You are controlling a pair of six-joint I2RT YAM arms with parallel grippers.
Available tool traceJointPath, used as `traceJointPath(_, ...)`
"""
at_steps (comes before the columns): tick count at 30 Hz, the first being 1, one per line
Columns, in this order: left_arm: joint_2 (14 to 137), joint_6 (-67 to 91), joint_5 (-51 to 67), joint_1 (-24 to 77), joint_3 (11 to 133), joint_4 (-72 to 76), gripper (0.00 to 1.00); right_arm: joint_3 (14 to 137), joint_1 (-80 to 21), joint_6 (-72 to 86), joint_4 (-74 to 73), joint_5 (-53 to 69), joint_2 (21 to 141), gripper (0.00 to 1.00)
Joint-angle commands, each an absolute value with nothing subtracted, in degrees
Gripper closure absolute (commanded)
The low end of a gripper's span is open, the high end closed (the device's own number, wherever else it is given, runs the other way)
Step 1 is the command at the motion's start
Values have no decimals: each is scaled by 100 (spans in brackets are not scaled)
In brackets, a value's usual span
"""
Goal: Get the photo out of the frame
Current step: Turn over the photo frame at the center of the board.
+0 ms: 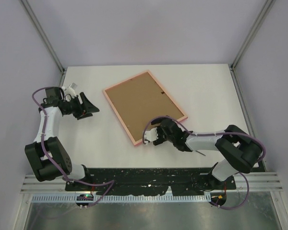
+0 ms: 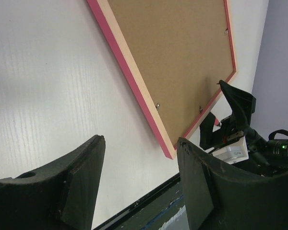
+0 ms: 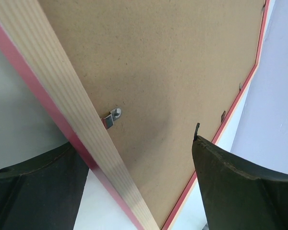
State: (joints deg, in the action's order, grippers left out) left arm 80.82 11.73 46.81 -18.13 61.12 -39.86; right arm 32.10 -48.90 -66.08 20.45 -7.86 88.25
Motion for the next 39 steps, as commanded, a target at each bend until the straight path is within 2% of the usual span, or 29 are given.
traceJointPath(1,7893,1178,4887,-1863,6108,-3867,35,3103,-4536,-6776,2021,-633,8657,12)
traceJointPath(18,7893,1195,4913,-1881,6091,-3841,35,3181,-3253,-7049,2180,-413,8692,12)
traceJointPath(23,7884,1204,4931,-1872,6082,-3832,35,3339,-3278,-6891,1822,-449,8255,12)
traceJointPath(28,7919,1230,4957,-1907,6091,-3779,35,4191,-3682,-5671,188,-88,7411,12)
traceJointPath(31,7936,1248,4975,-1934,6082,-3762,35,4866,-4146,-4601,-473,324,7356,12)
traceJointPath(34,7919,1266,4975,-1960,6082,-3753,35,5448,-4482,-3772,-1000,430,7715,14)
traceJointPath(39,7787,1274,4983,-2039,6047,-3700,35,6528,-4763,-2551,-1406,694,8603,25)
